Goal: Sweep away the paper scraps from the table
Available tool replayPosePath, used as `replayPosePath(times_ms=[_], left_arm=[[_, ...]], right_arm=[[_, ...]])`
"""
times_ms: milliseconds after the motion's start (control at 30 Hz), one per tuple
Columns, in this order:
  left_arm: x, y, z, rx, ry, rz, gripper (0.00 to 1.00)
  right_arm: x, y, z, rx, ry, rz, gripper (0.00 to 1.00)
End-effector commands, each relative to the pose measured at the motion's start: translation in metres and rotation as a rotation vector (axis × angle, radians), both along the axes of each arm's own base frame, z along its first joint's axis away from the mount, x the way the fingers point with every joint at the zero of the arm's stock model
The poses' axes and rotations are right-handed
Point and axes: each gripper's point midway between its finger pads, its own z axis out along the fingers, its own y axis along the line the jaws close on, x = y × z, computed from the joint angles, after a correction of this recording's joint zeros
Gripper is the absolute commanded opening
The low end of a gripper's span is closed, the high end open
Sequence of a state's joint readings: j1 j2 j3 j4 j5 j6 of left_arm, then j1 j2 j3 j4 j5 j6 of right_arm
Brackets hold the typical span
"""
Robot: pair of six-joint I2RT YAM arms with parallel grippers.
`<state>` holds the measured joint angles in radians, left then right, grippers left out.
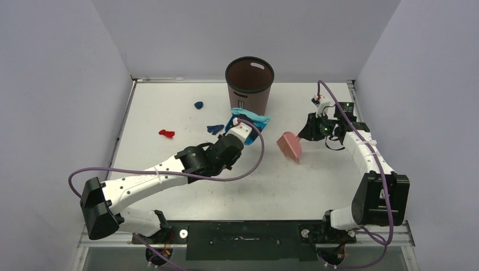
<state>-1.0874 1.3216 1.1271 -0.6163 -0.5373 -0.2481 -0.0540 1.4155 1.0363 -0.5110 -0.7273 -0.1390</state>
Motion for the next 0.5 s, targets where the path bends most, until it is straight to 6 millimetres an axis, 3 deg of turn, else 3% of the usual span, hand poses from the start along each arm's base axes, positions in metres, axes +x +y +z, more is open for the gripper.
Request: replayPosePath(times_ms=[0, 133, 467], left_arm=[[0.018, 0.011, 0.051, -0.082, -0.067, 0.031, 0.0], [0.035, 0.023, 0.066, -0.073, -0.082, 0.066, 0.0], [0.081, 0.042, 0.103, -0.043, -0.107, 0.089, 0.0]], right_arm=[[-0.017, 0.023, 0.004, 0.137, 0.022, 0.075, 0.05], [-0.021, 0.035, 0.011, 0.217, 0.015, 0.115, 0.05], [-0.026, 0.041, 0.019, 0.269, -0.006, 0.124, 0.05]])
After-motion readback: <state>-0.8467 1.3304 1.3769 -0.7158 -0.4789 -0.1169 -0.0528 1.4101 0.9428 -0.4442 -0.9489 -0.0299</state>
